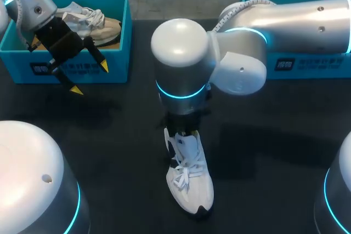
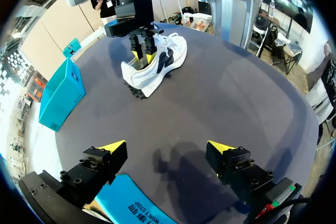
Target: Take the shoe out of the shoebox, open the shoe tongue, remove and reinsert the insole, then place the shoe into the shoebox
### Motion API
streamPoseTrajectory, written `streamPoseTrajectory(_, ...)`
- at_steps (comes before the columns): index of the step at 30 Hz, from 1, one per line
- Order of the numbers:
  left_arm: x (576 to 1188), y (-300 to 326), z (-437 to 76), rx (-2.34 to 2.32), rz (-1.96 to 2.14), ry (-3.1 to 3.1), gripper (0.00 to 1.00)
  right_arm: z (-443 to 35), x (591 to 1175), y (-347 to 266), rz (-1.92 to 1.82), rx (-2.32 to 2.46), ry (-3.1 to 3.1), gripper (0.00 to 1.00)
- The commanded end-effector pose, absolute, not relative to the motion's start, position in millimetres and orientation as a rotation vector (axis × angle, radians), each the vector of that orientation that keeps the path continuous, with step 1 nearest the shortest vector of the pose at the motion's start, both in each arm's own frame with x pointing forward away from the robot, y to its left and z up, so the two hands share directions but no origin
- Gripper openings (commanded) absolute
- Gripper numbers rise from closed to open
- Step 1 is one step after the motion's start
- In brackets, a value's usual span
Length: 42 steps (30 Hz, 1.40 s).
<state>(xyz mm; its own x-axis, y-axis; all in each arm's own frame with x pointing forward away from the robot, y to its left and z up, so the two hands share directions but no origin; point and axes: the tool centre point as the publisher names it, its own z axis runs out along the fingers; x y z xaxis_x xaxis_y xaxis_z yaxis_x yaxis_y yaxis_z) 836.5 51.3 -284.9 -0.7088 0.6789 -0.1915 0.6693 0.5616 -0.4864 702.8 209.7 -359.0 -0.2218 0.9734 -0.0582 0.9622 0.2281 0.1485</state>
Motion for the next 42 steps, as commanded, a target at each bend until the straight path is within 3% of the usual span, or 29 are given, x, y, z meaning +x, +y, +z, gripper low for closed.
streamPoseTrajectory(1, 837.4, 51.4, -284.3, -1.192, 0.843, -2.758, 1.0, -361.8, 702.0, 209.4, 0.118, 1.871, 2.352, 0.47)
streamPoseTrajectory(12, 837.4, 51.4, -284.3, -1.192, 0.843, -2.758, 1.0, -353.6, 693.7, 208.1, 0.109, 1.88, 2.343, 0.51)
streamPoseTrajectory(15, 837.4, 51.4, -284.3, -1.192, 0.843, -2.758, 1.0, -353.6, 691.4, 207.5, 0.104, 1.888, 2.337, 0.65)
streamPoseTrajectory(18, 837.4, 51.4, -284.3, -1.192, 0.843, -2.758, 1.0, -355.9, 688.9, 206.4, 0.097, 1.904, 2.337, 0.7)
streamPoseTrajectory(20, 837.4, 51.4, -284.3, -1.192, 0.843, -2.758, 1.0, -357.4, 687.5, 205.9, 0.093, 1.912, 2.339, 0.8)
streamPoseTrajectory(21, 837.4, 51.4, -284.3, -1.192, 0.843, -2.758, 1.0, -357.8, 687.1, 205.6, 0.093, 1.914, 2.339, 0.93)
streamPoseTrajectory(22, 837.4, 51.4, -284.3, -1.192, 0.843, -2.758, 1.0, -357.9, 686.8, 205.5, 0.092, 1.917, 2.338, 0.96)
streamPoseTrajectory(42, 837.4, 51.4, -284.3, -1.192, 0.843, -2.758, 1.0, -345.8, 664.0, 206.6, 0.069, 1.967, 2.299, 0.91)
